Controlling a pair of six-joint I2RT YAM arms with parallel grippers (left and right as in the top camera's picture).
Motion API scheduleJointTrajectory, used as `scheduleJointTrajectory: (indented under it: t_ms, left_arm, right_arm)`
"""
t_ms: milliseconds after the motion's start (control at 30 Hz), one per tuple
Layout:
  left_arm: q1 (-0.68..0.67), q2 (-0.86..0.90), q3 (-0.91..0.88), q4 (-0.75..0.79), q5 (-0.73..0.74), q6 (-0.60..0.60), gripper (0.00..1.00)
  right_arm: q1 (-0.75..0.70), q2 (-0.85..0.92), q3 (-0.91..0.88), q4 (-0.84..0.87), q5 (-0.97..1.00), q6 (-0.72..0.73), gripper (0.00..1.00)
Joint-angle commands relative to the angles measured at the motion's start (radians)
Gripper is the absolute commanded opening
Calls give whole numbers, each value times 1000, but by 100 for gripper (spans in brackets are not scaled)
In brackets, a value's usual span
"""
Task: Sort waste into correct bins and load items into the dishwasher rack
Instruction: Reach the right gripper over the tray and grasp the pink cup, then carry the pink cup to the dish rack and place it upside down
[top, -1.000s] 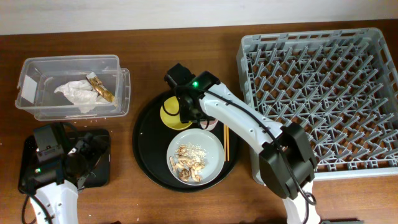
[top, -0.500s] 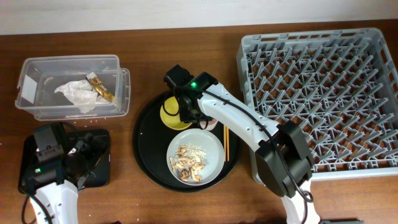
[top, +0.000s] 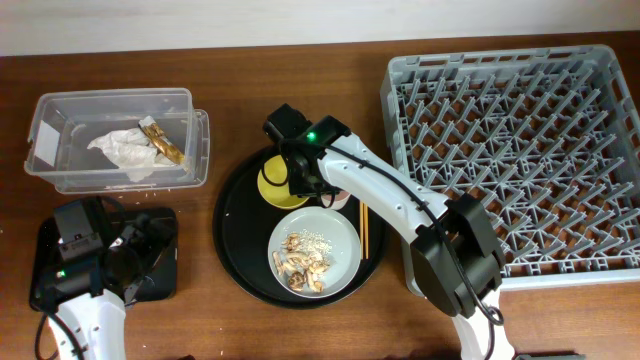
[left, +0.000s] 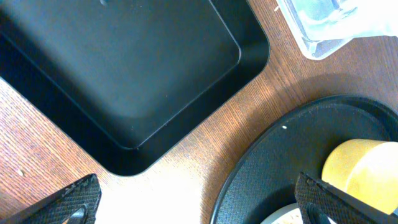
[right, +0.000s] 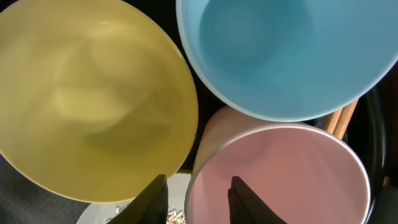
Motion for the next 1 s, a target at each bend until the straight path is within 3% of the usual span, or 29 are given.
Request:
scheduleJointTrajectory:
  t_ms: [0,133,467,567,633,967]
  left_arm:
    - [6,0,0,-1,4,-10,99]
    - [6,0,0,-1,4,-10,99]
    - [6,0,0,-1,4,-10,99]
    - [6,0,0,-1,4,-10,99]
    - [6,0,0,-1,4,-10,99]
    - [6,0,0,-1,4,-10,99]
  right_arm:
    - [5,19,16,-7,19,9,34]
    - [5,20,7,3,19,10,39]
    - [6,21,-6,7,20,9,35]
    - [6,20,-6,4,0,9,12]
    - [6,20,-4,4,-49,9,6]
    - [-31,-140,117,-190,-45,-5,4]
